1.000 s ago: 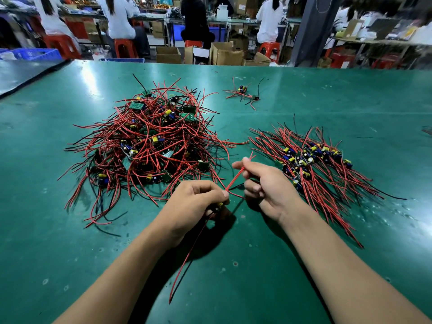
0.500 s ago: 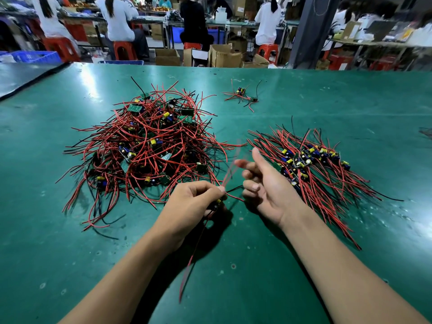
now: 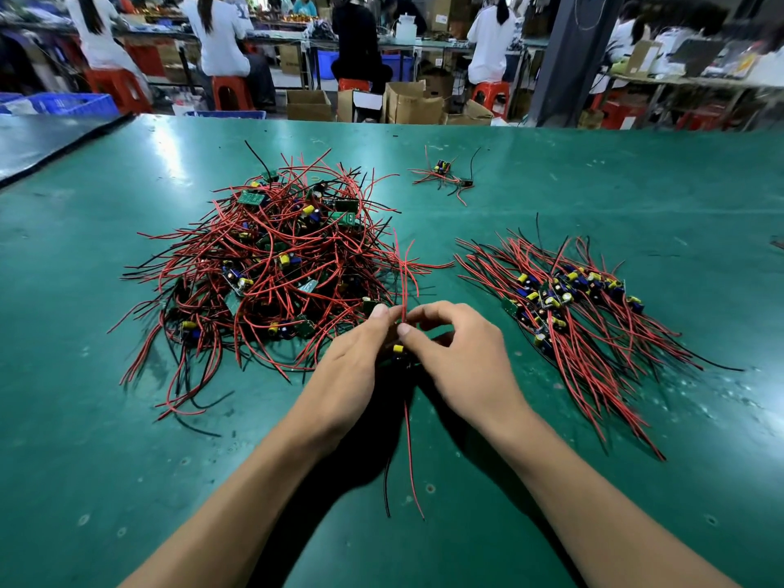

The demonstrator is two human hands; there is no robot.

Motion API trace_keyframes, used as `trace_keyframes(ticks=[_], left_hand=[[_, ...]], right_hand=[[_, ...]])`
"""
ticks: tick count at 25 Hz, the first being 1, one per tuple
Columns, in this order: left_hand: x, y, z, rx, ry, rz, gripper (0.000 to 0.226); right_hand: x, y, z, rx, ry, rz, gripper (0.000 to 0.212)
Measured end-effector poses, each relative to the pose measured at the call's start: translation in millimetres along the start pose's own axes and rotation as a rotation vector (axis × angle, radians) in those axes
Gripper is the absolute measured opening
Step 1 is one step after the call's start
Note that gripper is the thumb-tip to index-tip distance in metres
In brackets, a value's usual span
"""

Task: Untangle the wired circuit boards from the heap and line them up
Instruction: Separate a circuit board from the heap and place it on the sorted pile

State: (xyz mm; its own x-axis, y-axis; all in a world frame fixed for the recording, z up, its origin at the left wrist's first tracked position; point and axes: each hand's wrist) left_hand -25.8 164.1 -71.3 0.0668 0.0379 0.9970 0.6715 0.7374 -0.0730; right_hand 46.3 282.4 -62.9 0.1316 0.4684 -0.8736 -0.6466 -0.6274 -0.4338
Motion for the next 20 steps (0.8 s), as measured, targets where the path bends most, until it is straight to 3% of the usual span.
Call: trace_keyframes(ticks=[5, 8, 9, 13, 14, 17, 20], left_hand=[[-1, 1, 1, 0.083, -0.079, -0.224, 0.035], [0, 3, 0, 0.070, -0.051, -0.315, 0.035], [0, 2, -1, 0.090, -0.002, -0.236, 0.034], [-4, -12, -2, 0.353, 0.370, 0.580, 0.031], [-5, -15, -2, 0.407, 0.372, 0.659, 0.030], [-8, -20, -2, 0.422, 0.216, 0.783, 0.034], [-10, -21, 0, 0.351, 0.128, 0.868, 0.046]], right_hand=[[-2, 8, -6, -0.081, -0.004, 0.041, 0.031], [-1, 5, -1, 0.024, -0.027, 0.105, 0.026], [0, 1, 3, 0.102, -0.042, 0.122, 0.023], [11, -31, 26, 0.409, -0.003, 0.155, 0.011], [17, -40, 30, 0.445, 0.025, 0.093, 0.011], [29, -47, 29, 0.436, 0.018, -0.421, 0.030], [26, -33, 24, 0.313, -0.232, -0.457, 0.025]])
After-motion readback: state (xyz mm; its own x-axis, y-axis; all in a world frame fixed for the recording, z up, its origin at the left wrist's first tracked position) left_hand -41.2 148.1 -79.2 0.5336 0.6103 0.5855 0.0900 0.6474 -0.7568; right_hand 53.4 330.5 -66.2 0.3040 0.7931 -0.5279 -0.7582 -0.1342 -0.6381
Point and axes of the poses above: each hand's wrist, its own z-axis towards the middle knuckle, its own y-axis out of the palm, x = y × z, and after that the axes turned 4 degrees about z, right-handed
